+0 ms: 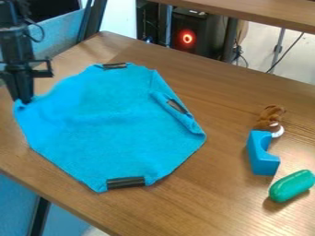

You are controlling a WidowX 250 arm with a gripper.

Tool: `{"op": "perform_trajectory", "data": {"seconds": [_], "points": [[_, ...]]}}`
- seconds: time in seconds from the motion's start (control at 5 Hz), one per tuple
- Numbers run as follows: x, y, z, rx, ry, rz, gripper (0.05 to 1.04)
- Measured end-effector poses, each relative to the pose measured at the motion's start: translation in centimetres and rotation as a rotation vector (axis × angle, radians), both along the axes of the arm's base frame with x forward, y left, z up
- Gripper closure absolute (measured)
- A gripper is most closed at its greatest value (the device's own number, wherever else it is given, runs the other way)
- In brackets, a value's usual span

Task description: Fold the cloth from left to right

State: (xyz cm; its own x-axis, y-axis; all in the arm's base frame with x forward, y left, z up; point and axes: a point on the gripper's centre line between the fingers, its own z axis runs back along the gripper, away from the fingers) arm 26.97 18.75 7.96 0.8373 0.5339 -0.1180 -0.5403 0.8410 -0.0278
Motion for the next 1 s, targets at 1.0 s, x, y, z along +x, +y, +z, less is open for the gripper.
{"op": "perform_trajectory", "data": {"seconds": [1.0], "points": [[9.8, -13.3, 1.7, 0.209, -0.052, -0.005, 1.029]]}}
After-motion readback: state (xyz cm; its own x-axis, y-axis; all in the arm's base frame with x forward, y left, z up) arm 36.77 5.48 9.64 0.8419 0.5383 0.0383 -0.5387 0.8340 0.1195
